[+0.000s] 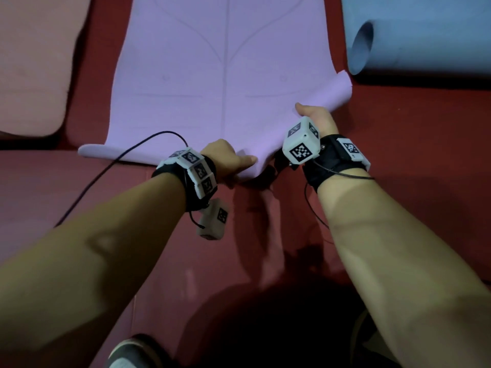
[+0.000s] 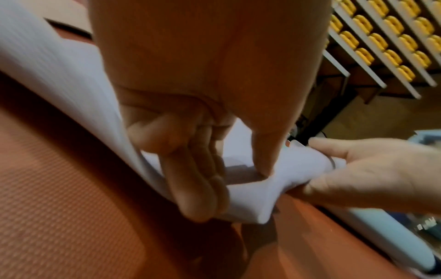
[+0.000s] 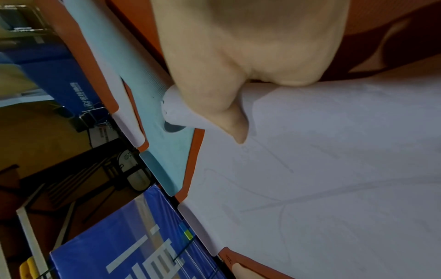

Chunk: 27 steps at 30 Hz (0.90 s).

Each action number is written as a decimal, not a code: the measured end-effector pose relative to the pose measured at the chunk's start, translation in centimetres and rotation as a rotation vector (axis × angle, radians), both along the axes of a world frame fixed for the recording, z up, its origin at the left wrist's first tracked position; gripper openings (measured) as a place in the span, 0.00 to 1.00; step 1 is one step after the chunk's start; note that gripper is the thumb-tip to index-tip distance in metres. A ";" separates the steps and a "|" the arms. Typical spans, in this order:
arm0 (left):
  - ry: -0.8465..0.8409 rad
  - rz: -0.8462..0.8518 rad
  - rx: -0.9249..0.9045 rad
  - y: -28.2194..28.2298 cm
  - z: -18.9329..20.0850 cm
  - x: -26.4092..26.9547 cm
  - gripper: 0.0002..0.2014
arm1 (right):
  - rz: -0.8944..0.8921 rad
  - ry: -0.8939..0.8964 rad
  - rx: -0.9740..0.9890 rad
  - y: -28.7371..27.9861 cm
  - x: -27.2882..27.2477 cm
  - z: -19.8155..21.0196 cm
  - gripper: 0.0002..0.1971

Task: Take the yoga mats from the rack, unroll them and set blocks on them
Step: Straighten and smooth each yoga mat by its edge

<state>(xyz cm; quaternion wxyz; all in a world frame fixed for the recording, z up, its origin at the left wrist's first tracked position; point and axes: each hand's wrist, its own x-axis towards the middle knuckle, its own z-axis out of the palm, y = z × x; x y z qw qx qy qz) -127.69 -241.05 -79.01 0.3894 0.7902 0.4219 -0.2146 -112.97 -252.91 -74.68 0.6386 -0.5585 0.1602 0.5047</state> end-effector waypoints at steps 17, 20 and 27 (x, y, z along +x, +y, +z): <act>0.127 0.617 -0.598 -0.6 -0.9 -1.5 0.24 | -0.003 -0.064 -0.007 -0.9 -0.1 -1.0 0.37; 0.059 0.734 -0.601 -0.7 -1.2 -1.1 0.21 | -0.045 -0.043 -0.014 -1.1 -0.2 -1.3 0.32; -0.055 0.947 -0.665 -1.0 -1.4 -1.1 0.20 | -0.059 0.014 -0.024 -0.8 -0.2 -1.7 0.18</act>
